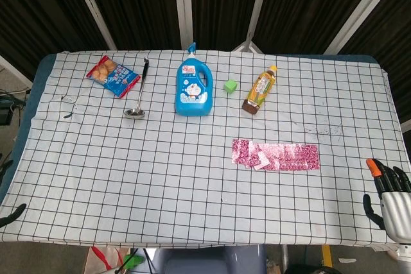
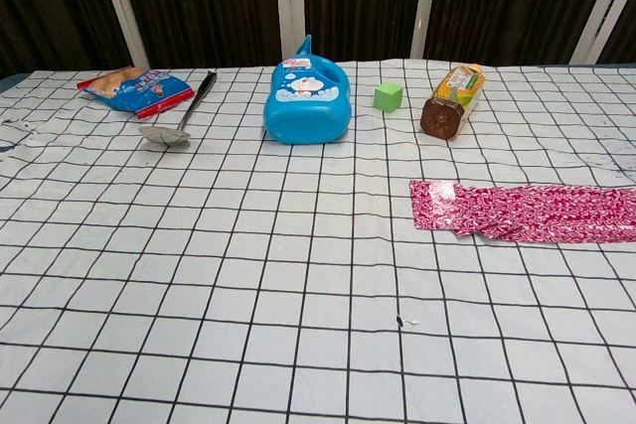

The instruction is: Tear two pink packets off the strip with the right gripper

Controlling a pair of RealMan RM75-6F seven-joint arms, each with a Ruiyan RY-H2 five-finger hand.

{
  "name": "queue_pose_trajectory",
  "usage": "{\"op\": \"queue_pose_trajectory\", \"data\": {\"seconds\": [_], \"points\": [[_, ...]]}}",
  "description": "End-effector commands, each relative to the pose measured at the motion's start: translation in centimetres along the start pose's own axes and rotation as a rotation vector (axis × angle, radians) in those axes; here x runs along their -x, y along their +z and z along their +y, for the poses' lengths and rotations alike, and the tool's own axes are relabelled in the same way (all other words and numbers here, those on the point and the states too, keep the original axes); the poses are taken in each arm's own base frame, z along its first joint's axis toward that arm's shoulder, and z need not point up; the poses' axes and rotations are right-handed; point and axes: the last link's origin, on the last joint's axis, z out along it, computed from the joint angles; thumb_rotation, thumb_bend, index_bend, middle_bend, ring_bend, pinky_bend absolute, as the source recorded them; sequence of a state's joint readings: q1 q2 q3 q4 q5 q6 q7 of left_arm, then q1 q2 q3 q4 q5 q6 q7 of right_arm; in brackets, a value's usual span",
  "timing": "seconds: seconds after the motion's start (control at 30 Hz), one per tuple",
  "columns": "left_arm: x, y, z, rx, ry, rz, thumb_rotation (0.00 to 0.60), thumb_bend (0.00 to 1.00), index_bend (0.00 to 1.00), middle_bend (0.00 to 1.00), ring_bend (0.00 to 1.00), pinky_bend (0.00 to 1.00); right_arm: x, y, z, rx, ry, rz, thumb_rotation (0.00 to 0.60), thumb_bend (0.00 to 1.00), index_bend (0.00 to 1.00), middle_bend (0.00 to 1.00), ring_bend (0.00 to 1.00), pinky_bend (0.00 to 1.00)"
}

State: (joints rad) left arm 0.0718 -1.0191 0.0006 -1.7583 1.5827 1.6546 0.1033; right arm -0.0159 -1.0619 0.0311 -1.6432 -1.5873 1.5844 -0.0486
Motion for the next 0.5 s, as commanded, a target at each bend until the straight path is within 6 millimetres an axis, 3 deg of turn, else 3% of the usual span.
{"op": "queue_pose_trajectory", "data": {"seconds": [0.03, 0.5], "points": [[-0.11, -0.04, -0.01, 0.005, -0.001, 0.011, 0.6, 0.28, 0.13, 0.0, 0.0, 0.08, 0.12, 0.07, -0.05, 0.001, -0.004, -0.005, 0.6, 0.55, 0.0, 0.11, 0.15, 0.11], [0.18, -0.03, 0.16, 0.009, 0.004, 0.007, 0.6, 0.28, 0.13, 0.0, 0.0, 0.08, 0.67, 0.11, -0.48, -0.007, -0.004, -0.039, 0.6, 0.55, 0.0, 0.11, 0.15, 0.11]]}}
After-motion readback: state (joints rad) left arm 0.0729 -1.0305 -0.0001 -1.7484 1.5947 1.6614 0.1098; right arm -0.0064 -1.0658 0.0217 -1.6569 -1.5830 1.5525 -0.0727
